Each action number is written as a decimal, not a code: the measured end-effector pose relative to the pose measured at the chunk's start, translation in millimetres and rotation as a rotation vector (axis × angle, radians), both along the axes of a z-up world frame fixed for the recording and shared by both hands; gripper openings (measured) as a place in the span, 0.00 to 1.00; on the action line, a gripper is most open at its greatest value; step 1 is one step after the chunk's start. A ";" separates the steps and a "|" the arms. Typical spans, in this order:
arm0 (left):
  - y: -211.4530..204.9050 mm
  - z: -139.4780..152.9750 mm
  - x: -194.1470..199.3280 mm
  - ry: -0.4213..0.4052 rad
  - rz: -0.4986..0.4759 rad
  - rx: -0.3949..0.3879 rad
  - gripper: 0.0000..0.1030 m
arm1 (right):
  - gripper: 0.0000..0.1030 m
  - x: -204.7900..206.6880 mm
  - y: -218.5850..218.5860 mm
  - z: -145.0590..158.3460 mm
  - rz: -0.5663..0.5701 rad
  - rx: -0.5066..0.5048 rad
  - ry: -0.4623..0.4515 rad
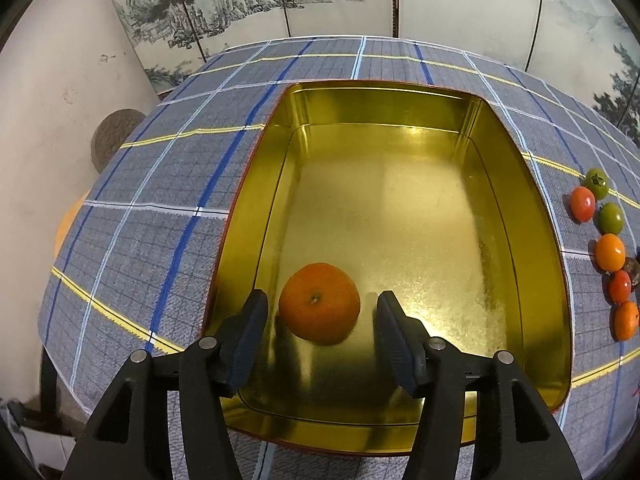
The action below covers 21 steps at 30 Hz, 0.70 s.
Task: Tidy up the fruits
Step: 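Lower the tangerine into the tray and open the left gripper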
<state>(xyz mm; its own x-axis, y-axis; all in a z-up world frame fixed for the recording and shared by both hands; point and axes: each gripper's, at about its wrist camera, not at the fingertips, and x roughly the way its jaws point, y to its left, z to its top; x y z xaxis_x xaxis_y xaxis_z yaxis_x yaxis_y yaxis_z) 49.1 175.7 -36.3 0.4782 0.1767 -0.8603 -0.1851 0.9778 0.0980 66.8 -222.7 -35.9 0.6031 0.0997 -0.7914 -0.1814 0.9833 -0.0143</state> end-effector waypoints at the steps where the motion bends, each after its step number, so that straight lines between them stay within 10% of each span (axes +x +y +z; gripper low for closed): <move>1: -0.2 1.1 -0.7 -0.004 0.001 0.001 0.57 | 0.34 -0.4 0.0 0.1 0.000 -0.002 -0.001; 21: -17.5 35.9 -28.1 -0.162 0.023 0.041 0.65 | 0.33 1.2 0.7 24.3 -0.034 0.033 -0.021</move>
<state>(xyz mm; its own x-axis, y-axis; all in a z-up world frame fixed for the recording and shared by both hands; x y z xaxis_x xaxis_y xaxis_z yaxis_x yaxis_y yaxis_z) 20.9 158.3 -0.3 0.6053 0.2225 -0.7642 -0.2239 0.9690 0.1048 68.0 -222.0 -11.6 0.6232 0.1051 -0.7750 -0.1480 0.9889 0.0151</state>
